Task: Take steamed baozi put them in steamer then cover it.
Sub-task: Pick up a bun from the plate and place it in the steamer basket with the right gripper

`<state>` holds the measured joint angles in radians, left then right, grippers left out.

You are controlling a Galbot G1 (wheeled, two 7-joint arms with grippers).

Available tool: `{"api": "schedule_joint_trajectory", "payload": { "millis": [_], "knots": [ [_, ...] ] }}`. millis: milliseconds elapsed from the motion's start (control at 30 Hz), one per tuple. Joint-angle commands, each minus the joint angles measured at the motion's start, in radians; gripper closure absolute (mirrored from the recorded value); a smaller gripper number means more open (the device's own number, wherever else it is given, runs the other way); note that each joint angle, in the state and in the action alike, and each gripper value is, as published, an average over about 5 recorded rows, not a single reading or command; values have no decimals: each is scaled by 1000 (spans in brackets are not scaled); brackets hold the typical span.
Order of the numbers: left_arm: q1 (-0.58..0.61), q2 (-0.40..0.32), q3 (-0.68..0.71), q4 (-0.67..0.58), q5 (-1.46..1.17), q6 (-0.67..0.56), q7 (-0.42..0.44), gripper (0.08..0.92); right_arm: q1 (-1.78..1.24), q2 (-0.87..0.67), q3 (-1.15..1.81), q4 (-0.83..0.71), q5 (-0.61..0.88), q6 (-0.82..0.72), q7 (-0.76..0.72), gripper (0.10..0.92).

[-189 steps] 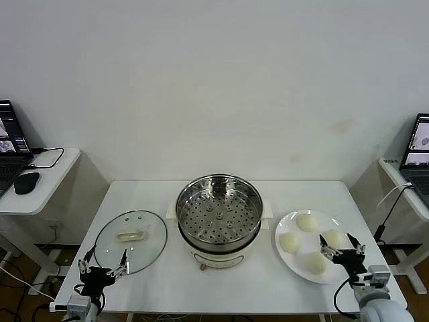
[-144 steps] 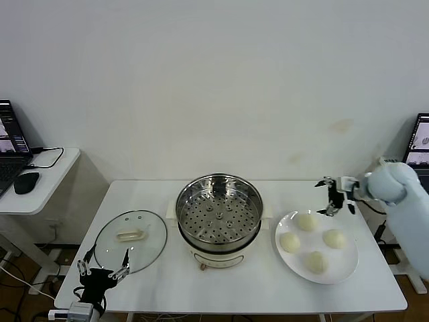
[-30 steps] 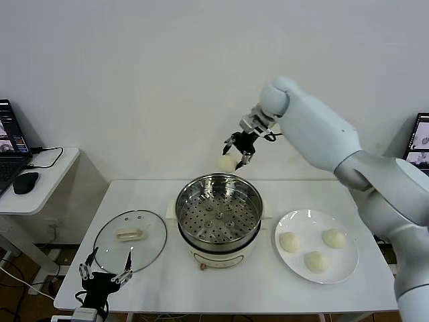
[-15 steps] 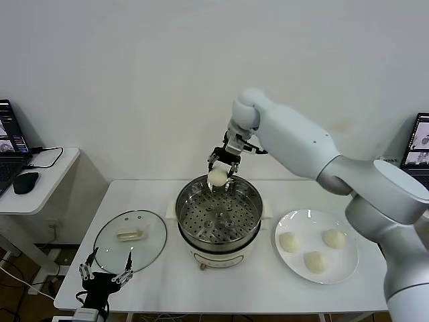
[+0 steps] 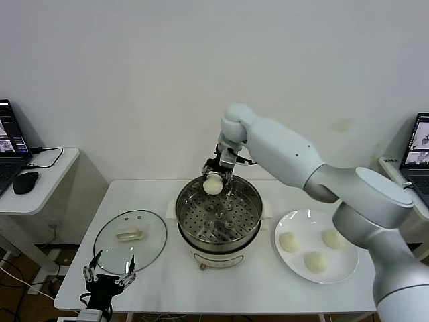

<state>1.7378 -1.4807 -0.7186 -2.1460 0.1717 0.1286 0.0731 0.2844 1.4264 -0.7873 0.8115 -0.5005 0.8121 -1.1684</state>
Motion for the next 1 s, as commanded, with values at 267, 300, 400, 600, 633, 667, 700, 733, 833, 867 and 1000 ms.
{"api": "schedule_joint_trajectory", "payload": {
  "millis": [267, 300, 400, 600, 633, 667, 700, 733, 833, 867, 1000],
  "knots": [
    [-4, -3, 5, 16, 0, -1, 0, 177, -41, 15, 0, -43, -40, 16, 29, 415],
    [-5, -3, 5, 17, 0, -1, 0, 177, -42, 15, 0, -43, -41, 16, 30, 415],
    [-7, -4, 7, 19, 1, 0, 0, 177, -45, 14, 1, -44, -45, 16, 34, 414],
    [-9, -5, 9, 22, 0, 0, 0, 177, -47, 12, 5, -48, -49, 14, 39, 407],
    [-9, -5, 10, 22, 0, 0, 0, 177, -47, 10, 5, -47, -48, 13, 40, 399],
    [-9, -5, 10, 22, 0, 0, 1, 177, -46, 8, 5, -46, -46, 11, 42, 382],
    [-9, -6, 10, 21, 0, 0, 1, 177, -45, 6, 5, -44, -43, 7, 42, 357],
    [-9, -6, 10, 21, 0, 0, 1, 177, -43, 3, 5, -40, -38, -1, 43, 332],
    [-8, -6, 11, 21, -3, 1, 1, 177, -34, -12, 3, -16, -13, -49, 29, 252],
    [-8, -6, 11, 21, -4, 1, 2, 177, -29, -19, 2, -2, 5, -73, 12, 236],
    [-9, -6, 10, 19, -4, 2, 3, 177, -4, -58, -5, 58, 157, -165, -103, 205]
  ]
}}
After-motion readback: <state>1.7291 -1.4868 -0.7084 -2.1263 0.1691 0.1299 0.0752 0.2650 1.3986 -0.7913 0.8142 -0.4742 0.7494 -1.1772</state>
